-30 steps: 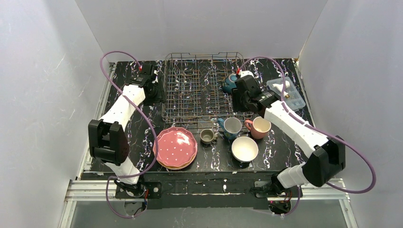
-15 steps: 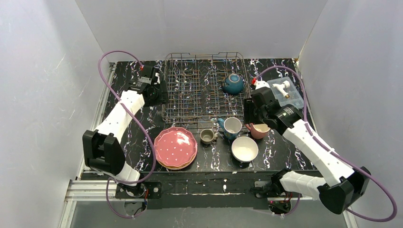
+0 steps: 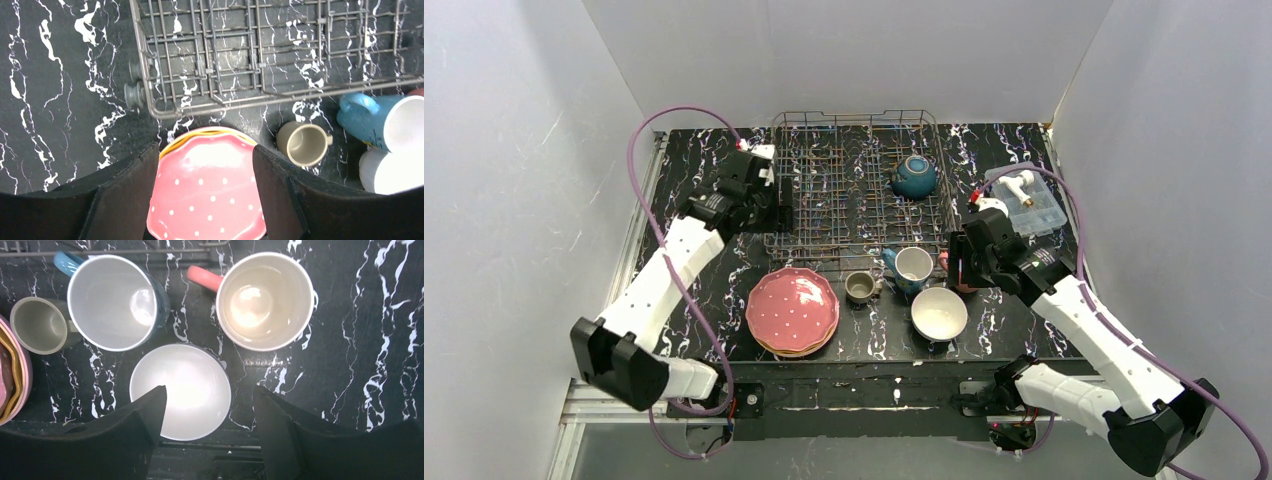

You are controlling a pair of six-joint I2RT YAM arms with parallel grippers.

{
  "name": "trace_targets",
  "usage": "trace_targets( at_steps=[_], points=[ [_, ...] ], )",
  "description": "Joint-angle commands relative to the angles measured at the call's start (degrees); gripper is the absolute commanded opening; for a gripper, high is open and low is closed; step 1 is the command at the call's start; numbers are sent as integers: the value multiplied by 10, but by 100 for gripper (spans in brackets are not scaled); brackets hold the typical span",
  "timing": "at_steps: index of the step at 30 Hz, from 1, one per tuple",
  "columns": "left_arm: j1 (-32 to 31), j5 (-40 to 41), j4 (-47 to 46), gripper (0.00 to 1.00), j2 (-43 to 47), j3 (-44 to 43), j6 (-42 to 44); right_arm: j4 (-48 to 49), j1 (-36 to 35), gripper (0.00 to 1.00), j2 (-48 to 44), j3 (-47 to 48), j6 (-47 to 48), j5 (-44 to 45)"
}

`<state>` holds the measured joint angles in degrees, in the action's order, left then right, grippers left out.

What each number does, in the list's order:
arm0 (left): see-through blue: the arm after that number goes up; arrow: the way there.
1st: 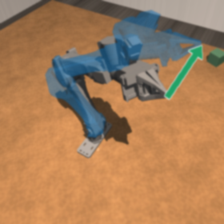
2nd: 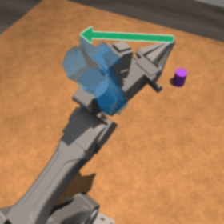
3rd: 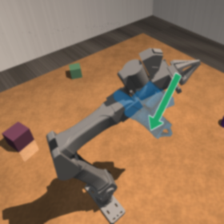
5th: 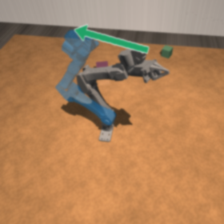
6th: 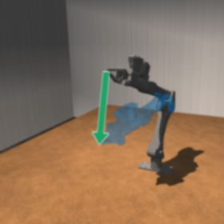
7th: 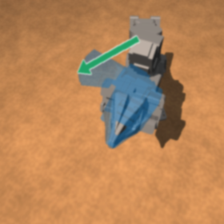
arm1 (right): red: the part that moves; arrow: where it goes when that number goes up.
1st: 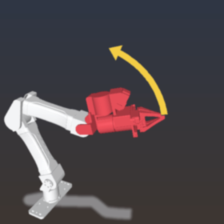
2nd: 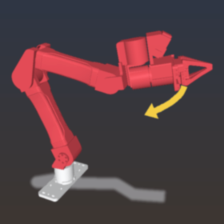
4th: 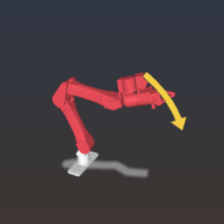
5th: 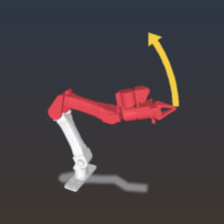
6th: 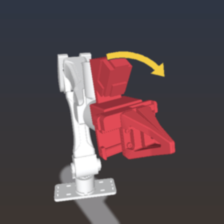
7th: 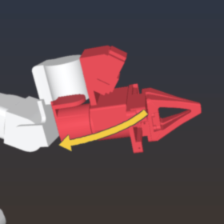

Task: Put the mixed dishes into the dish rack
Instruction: Pick up the bowl from the corner of the board.

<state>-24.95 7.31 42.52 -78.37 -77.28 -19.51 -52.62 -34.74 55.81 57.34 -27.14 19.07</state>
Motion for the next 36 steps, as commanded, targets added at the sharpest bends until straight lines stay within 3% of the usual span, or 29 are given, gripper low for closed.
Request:
trace_targets(
  at_steps=[1,20,36],
  points=[
    [-2,-43,32,67,67,37,5,-26,0,73,-10,-12,-32,-8],
    [-42,-191,50,67,235,218,-14,-35,1,72,-45,-109,-85,-36],
    [-92,-210,32,66,278,273,-24,12,1,67,-49,-182,-137,-44]
  ],
)
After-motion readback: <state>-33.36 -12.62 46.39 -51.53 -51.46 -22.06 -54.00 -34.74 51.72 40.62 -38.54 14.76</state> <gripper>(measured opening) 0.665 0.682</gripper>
